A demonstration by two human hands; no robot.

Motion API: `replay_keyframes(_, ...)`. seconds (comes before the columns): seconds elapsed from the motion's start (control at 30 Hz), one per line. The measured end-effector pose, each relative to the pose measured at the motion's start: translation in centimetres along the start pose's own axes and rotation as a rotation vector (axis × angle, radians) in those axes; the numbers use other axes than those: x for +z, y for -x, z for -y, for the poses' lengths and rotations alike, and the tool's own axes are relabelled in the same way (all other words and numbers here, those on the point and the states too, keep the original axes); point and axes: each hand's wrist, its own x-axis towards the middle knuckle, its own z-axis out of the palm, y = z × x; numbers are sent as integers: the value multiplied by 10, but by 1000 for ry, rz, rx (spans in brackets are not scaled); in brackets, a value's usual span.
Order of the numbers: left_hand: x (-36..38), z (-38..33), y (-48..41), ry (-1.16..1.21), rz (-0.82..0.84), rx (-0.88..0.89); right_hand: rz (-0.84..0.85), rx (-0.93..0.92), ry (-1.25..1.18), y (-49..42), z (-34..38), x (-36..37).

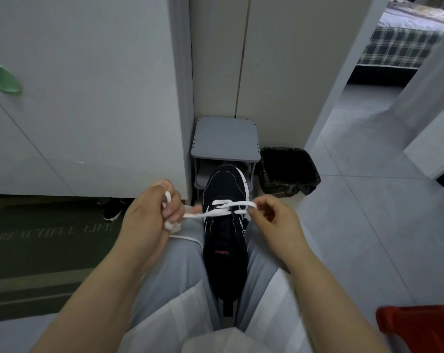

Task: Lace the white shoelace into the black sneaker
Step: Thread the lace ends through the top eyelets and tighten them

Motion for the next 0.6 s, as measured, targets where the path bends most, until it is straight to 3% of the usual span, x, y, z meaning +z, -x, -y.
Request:
replay_keyframes(0.03, -2, 1, 0, -67, -16, -19, 12, -8, 37, 0, 0, 2)
replay_keyframes(0.1, -9, 11, -3, -440, -16, -47, 40, -28, 102, 0, 2, 5)
replay_keyframes(0.2, -21, 31, -7, -1130, 132, -40, 87, -55, 204, 0, 4, 9)
replay_keyframes(0.27, -23, 38, -9, -1346, 198, 8, 132, -73, 315, 0, 4, 11)
replay_keyframes(0.33, -24, 36, -10, -1360, 232, 58, 147, -91, 376, 1, 3, 13)
replay_keyframes(0.5, -34, 9, -5, -1042, 283, 5, 133, -110, 337, 2, 2, 13)
replay_keyframes(0.6, -45, 2, -5, -1106, 346, -64, 131, -118, 325, 2, 2, 14)
